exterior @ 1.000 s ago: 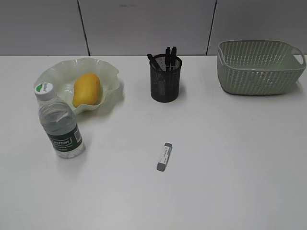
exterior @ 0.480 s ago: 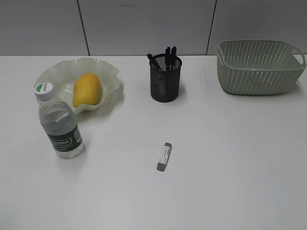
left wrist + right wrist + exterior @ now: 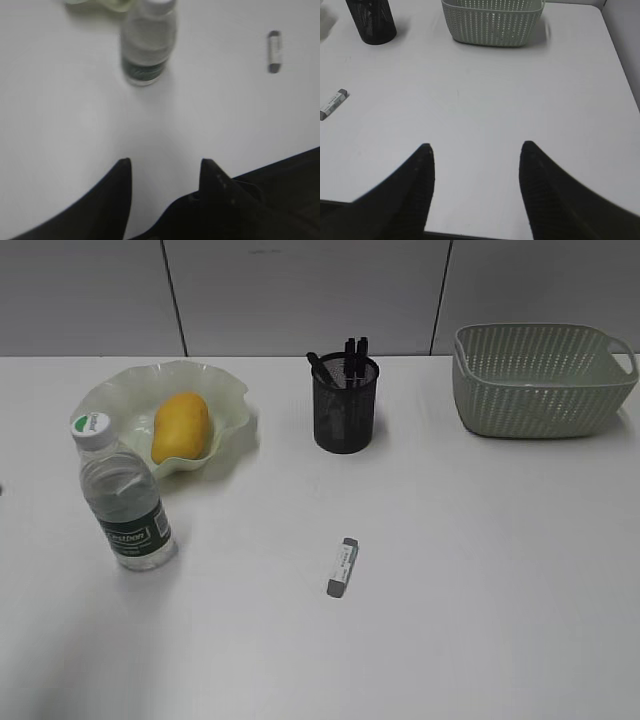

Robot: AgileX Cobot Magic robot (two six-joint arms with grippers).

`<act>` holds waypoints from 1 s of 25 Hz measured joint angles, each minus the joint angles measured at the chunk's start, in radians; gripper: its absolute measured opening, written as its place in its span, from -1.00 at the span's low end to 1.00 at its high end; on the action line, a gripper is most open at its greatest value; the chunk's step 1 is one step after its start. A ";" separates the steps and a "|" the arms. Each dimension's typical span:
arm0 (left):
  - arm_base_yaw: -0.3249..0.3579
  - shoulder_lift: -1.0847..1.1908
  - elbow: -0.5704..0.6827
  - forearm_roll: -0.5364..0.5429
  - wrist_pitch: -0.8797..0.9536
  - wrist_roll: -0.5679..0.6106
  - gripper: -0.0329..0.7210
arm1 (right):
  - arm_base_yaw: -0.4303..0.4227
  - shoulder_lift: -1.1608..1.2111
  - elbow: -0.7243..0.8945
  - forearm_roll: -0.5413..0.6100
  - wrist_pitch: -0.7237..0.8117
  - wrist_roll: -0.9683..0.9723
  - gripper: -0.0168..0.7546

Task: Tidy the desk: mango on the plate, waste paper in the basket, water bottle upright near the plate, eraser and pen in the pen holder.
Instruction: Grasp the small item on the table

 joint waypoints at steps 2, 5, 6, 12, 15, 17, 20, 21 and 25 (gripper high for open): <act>-0.040 0.108 -0.051 -0.066 -0.050 0.023 0.04 | 0.000 0.000 0.000 0.000 0.000 0.000 0.18; -0.177 0.265 -0.129 -0.080 -0.140 0.023 0.03 | 0.000 0.000 0.000 0.000 0.000 -0.001 0.18; -0.244 0.326 -0.155 -0.058 -0.175 0.001 0.02 | 0.000 0.000 0.000 0.000 0.000 -0.001 0.18; -0.495 0.744 -0.384 0.182 -0.257 -0.287 0.06 | 0.000 0.000 0.000 0.000 0.000 -0.001 0.18; -0.520 0.942 -0.514 0.200 -0.240 -0.312 0.26 | 0.000 0.000 0.000 0.000 0.000 -0.001 0.18; -0.534 1.055 -0.596 0.200 -0.214 -0.316 0.35 | 0.000 0.000 0.000 0.000 0.000 -0.001 0.18; -0.557 1.176 -0.714 0.207 -0.177 -0.319 0.39 | 0.000 0.000 0.000 0.000 0.000 -0.001 0.18; -0.562 1.204 -0.742 0.207 -0.162 -0.319 0.39 | 0.000 0.000 0.000 0.000 0.000 -0.001 0.18; -0.567 1.303 -0.835 0.210 -0.119 -0.330 0.38 | 0.000 0.000 0.000 0.000 0.000 -0.001 0.18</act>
